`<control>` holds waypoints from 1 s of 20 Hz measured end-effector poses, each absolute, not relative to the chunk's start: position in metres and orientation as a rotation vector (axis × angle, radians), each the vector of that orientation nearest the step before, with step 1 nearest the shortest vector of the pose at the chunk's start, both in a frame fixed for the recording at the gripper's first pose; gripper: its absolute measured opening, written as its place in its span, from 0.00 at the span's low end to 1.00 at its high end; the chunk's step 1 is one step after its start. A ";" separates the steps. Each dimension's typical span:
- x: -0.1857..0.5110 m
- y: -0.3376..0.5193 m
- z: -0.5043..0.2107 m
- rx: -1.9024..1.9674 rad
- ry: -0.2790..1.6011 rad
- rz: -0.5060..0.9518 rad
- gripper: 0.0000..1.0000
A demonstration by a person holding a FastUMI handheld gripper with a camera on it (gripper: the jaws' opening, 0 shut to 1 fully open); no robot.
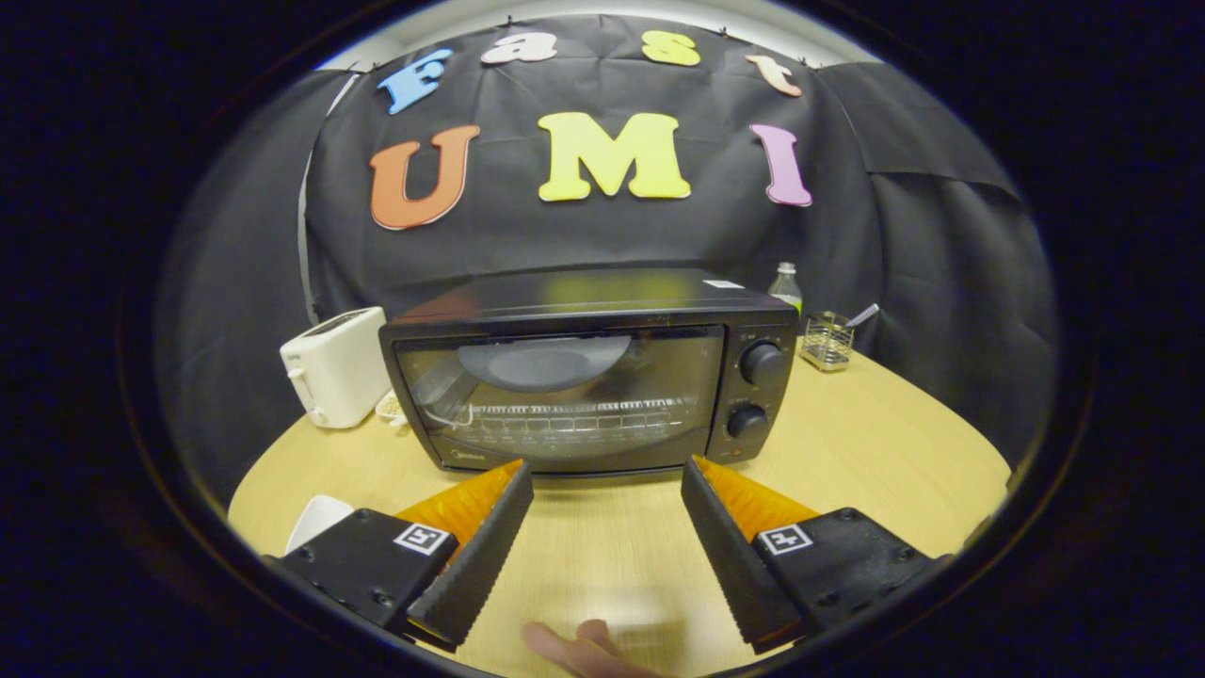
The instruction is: Open the toaster oven, put the food inside, and close the toaster oven door.
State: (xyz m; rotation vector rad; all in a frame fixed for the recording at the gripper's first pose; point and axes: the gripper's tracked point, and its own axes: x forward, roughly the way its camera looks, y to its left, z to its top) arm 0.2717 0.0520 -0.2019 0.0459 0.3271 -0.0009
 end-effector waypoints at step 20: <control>0.084 0.079 0.113 0.027 -0.068 0.042 1.00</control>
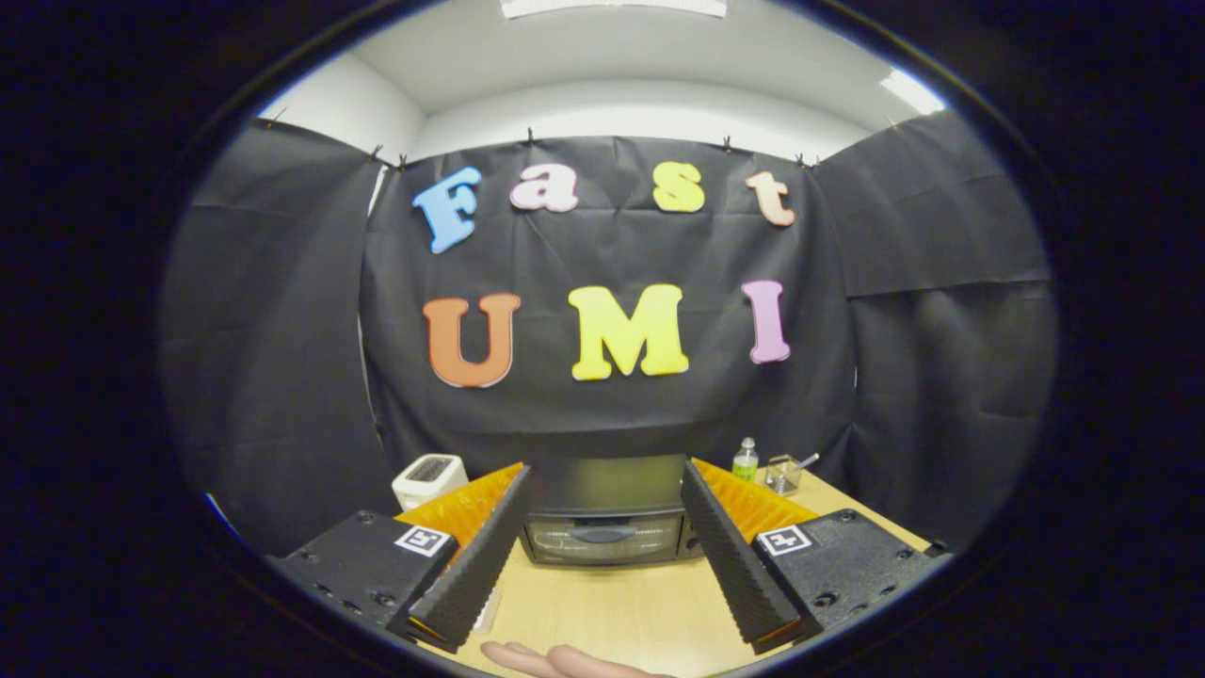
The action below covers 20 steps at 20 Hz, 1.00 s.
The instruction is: Open the toaster oven, put the food inside, and close the toaster oven door.
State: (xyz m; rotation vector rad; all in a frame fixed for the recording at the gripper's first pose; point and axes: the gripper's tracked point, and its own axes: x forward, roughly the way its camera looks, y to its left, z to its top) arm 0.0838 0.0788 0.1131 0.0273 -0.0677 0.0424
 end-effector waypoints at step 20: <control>0.008 -0.017 0.055 0.042 -0.056 0.070 1.00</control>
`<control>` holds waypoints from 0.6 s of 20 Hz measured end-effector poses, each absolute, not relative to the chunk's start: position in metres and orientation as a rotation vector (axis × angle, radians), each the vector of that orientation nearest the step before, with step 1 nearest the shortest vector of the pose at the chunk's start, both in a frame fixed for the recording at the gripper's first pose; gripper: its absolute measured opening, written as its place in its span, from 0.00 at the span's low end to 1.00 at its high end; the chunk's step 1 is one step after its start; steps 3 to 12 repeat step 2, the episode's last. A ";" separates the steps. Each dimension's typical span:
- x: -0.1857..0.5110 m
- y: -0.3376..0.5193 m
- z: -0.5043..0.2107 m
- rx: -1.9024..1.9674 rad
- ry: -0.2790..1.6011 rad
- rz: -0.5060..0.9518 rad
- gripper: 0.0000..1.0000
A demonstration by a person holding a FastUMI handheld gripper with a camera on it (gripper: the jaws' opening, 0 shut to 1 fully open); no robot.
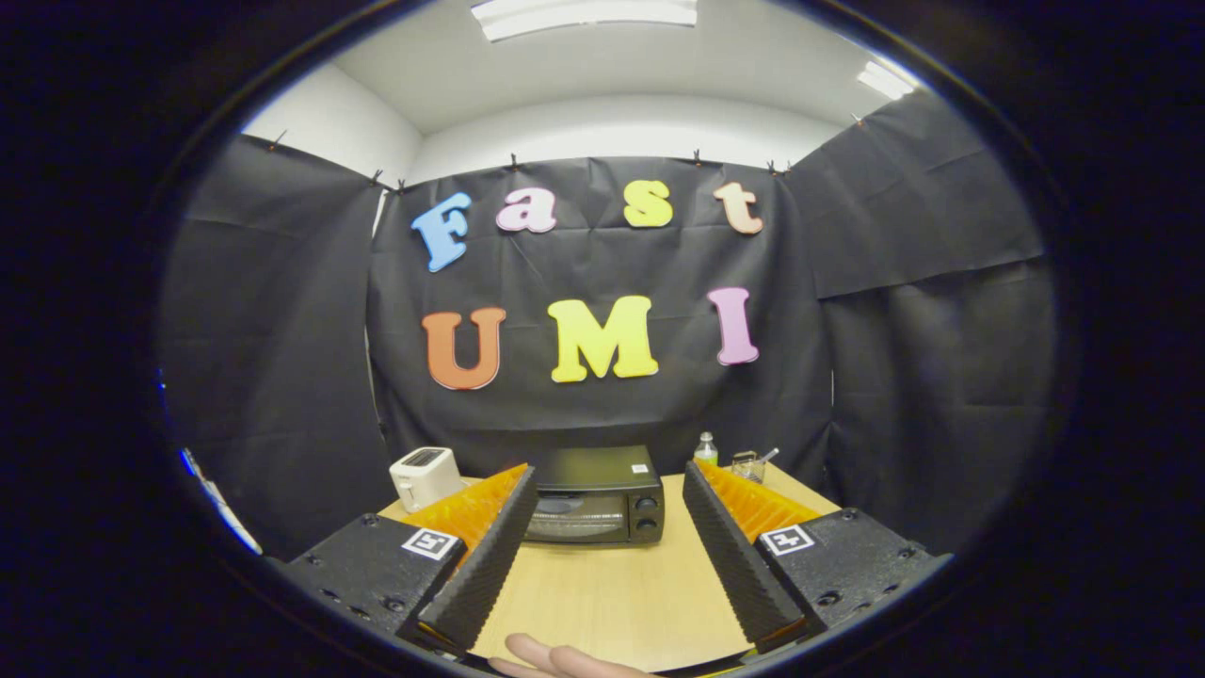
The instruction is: Open the toaster oven, put the food inside, and close the toaster oven door.
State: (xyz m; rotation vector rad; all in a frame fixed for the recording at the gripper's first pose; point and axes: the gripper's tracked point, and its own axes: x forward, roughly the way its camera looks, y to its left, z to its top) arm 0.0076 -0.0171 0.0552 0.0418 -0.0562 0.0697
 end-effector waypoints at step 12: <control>0.006 -0.011 0.049 0.023 -0.049 0.094 1.00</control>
